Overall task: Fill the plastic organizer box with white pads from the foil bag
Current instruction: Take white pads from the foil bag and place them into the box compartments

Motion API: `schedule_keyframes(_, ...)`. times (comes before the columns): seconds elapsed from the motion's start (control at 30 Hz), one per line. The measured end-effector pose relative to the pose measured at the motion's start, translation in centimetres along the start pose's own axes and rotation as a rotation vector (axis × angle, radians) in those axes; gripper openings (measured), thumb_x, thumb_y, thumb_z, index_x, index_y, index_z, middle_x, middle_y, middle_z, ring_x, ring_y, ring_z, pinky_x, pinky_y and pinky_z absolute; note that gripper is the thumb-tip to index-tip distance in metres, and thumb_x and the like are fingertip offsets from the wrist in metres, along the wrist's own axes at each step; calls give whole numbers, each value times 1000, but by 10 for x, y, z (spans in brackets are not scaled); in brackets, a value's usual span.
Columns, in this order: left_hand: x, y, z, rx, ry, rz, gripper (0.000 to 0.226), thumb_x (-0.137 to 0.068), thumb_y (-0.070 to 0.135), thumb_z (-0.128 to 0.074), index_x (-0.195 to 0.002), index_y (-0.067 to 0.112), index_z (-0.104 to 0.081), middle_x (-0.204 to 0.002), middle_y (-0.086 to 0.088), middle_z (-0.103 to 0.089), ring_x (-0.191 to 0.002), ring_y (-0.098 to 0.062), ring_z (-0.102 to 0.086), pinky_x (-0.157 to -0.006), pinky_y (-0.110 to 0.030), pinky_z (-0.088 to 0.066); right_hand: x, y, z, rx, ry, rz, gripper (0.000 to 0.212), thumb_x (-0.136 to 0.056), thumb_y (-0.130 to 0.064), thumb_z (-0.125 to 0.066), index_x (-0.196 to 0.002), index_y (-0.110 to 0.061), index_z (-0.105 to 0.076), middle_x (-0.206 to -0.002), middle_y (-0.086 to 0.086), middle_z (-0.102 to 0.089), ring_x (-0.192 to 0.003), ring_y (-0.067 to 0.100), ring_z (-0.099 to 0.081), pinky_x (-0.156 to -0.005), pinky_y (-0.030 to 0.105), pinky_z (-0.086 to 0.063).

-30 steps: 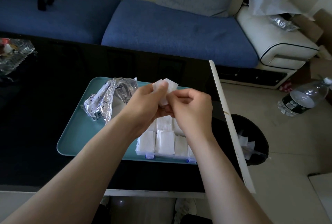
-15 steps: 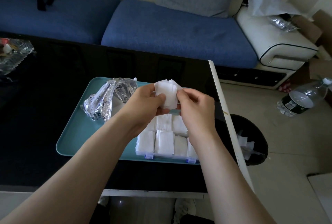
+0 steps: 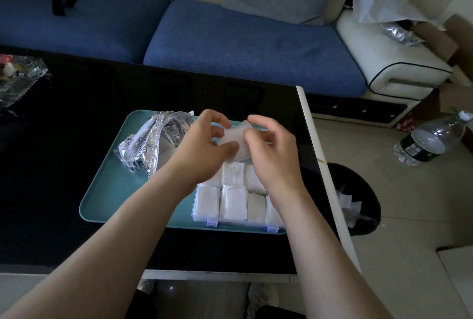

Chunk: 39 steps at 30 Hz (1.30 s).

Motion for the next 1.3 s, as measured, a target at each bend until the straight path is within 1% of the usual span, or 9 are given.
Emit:
schedule_keyframes(0.07,1,2,-4,-73,-37,-29,34,-93,7,-75,-115,25,-57,-102,-2,-63,-62,0,-60,-60,-22,-54,1,-3,2,60,25,71,18,-101,-25,-68,-115,-29,-79,-105,-14,-75,-100,2,-70,-78,19,-60)
schedule_keyframes(0.2,1,4,-10,-100,-66,-40,29,-95,11,-74,-114,26,-59,-102,-5,-70,-77,-21,-73,-77,-47,-65,0,2,10,-52,97,10,13,-99,-21,-73,-106,-25,-83,-100,-12,-77,-97,0,-71,-76,19,-61)
schedule_keyframes(0.3,1,5,-9,-98,-52,-37,23,-96,14,-74,-114,23,-64,-102,-8,-73,-80,-22,-76,-76,-41,-67,-1,5,12,-178,123,-66,12,-98,-20,-75,-103,-26,-84,-98,-11,-79,-94,-2,-72,-71,15,-57)
schedule_keyframes(0.43,0,-1,-7,-48,-22,21,19,-95,10,-75,-113,16,-70,-109,-13,-70,-86,-28,-76,-72,-36,-67,1,8,17,-315,196,-135,10,-98,-23,-75,-103,-27,-83,-98,-12,-80,-96,5,-75,-81,29,-63)
schedule_keyframes(0.57,1,-8,-2,36,16,94,18,-96,7,-74,-112,15,-74,-115,-13,-66,-88,-30,-77,-70,-36,-67,-1,4,34,-302,320,-95,13,-101,-23,-72,-111,-24,-81,-103,-10,-78,-90,-5,-72,-64,8,-53)
schedule_keyframes(0.77,-1,-8,-5,149,-14,113,21,-103,0,-61,-117,7,-75,-112,-15,-74,-91,-26,-79,-78,-35,-66,1,6,20,-151,124,-94,15,-98,-17,-74,-110,-23,-82,-100,-10,-78,-89,-9,-70,-64,6,-52)
schedule_keyframes(1.0,-1,-7,-13,300,-61,199,26,-106,5,-49,-116,-1,-73,-114,-23,-74,-98,-31,-78,-83,-41,-66,1,0,22,-75,174,0,15,-97,-16,-76,-111,-20,-81,-101,-9,-78,-92,-6,-71,-66,10,-55)
schedule_keyframes(1.17,2,-4,-13,261,-79,147,24,-102,21,-69,-112,1,-75,-108,-19,-76,-93,-28,-79,-82,-39,-66,1,-1,17,4,148,66,13,-97,-17,-75,-108,-20,-81,-99,-9,-78,-94,2,-74,-71,14,-57)
schedule_keyframes(1.3,0,-10,-8,205,-39,159,21,-100,5,-68,-121,1,-71,-116,-20,-71,-96,-30,-77,-79,-39,-66,2,8,15,-109,122,-161,15,-105,-25,-61,-110,-29,-75,-105,-10,-73,-93,3,-69,-60,8,-50)
Point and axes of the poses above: each hand's wrist, its own x-axis away from the middle knuckle, its own z-axis out of the back of the hand, y = z × x, the point moved 8 cm from there along -x, towards the middle knuckle
